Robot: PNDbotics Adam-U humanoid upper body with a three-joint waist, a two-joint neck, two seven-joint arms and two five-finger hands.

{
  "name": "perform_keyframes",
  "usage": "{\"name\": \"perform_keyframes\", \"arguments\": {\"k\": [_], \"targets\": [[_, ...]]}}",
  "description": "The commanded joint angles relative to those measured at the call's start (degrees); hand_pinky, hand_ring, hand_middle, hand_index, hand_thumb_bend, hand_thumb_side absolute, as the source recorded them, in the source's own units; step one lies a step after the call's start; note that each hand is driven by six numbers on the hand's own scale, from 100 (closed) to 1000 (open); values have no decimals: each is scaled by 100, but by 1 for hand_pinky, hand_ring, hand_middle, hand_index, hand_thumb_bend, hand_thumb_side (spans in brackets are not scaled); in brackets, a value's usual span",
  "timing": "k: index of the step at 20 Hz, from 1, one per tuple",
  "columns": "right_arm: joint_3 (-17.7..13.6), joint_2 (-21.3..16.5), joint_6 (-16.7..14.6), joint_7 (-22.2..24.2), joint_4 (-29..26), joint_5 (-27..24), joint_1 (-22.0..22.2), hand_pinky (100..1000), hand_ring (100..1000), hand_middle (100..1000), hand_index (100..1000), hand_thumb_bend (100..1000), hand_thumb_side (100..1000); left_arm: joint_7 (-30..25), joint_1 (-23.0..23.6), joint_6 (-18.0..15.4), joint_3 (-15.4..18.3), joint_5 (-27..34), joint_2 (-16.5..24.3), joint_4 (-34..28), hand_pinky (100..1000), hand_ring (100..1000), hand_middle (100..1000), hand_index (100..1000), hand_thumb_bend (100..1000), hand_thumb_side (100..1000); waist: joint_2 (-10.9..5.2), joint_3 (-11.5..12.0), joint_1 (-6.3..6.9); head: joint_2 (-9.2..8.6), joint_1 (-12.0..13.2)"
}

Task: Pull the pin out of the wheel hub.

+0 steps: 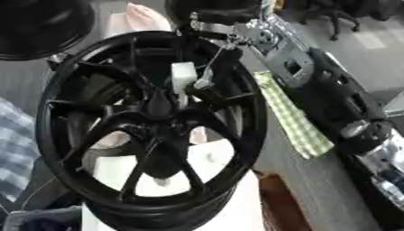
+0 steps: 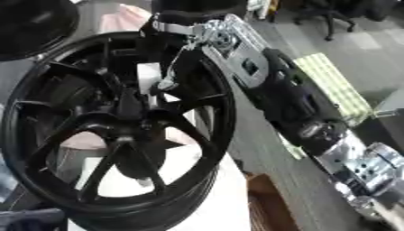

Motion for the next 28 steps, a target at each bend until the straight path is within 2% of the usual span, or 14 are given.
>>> {"name": "perform_keyframes", "arguments": {"k": [1,21,28], "targets": [[-26,-73,72,-48,-90,-58,-83,642,607,475,658,621,205,-13,-82,5,22,-10,145,-84,762,723,558,744,158,754,-69,-2,22,-11,-20],[-41,-57,279,227,24,-382,-41,610,554,421,613,588,155,-19,-90,16,29,-17,111,-118,763,724,561,744,159,752,-66,43,9,-11,-48],[-84,-96,348,232,13,-513,-62,603,522,336,549,564,100,-29,-90,17,18,-31,121,-101,764,725,561,744,158,755,-65,25,15,-11,-54]]}}
